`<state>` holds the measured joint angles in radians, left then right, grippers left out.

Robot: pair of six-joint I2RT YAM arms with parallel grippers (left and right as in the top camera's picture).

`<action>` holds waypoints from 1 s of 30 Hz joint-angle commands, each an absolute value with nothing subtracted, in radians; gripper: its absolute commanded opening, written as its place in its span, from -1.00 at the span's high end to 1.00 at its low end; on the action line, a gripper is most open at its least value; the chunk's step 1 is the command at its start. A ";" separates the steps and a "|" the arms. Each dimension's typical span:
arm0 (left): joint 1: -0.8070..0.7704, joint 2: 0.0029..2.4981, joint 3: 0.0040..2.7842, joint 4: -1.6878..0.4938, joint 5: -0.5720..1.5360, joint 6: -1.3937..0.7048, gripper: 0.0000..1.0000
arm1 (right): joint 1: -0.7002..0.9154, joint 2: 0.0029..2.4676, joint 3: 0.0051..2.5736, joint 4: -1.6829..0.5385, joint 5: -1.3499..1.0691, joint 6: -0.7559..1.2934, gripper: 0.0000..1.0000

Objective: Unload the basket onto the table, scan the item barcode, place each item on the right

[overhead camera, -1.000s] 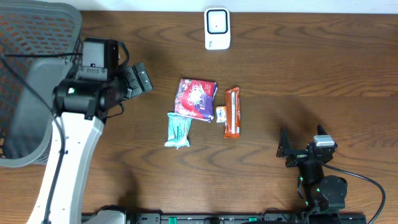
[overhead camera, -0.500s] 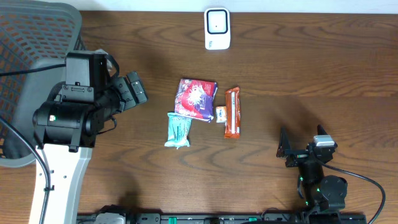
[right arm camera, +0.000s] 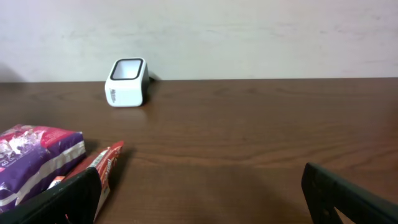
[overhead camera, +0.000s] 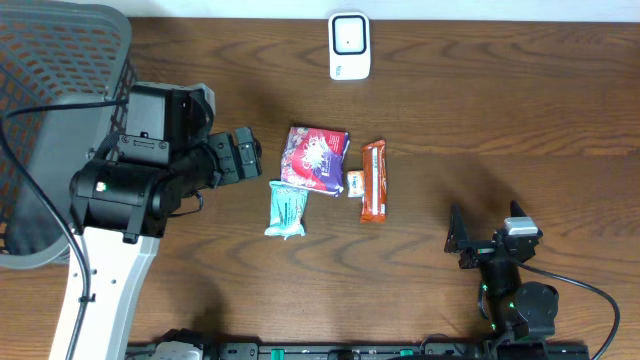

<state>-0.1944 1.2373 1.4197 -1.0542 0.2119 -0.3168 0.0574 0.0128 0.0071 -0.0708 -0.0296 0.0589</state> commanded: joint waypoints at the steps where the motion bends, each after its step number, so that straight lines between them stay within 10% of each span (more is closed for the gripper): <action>1: -0.208 1.241 1.412 -1.057 0.224 -0.299 -0.96 | 0.064 0.010 0.006 -0.075 -0.028 0.047 -0.99; 30: -0.352 1.338 1.412 -1.060 0.236 -0.259 -0.96 | 0.064 0.010 0.006 -0.075 -0.028 0.047 -0.98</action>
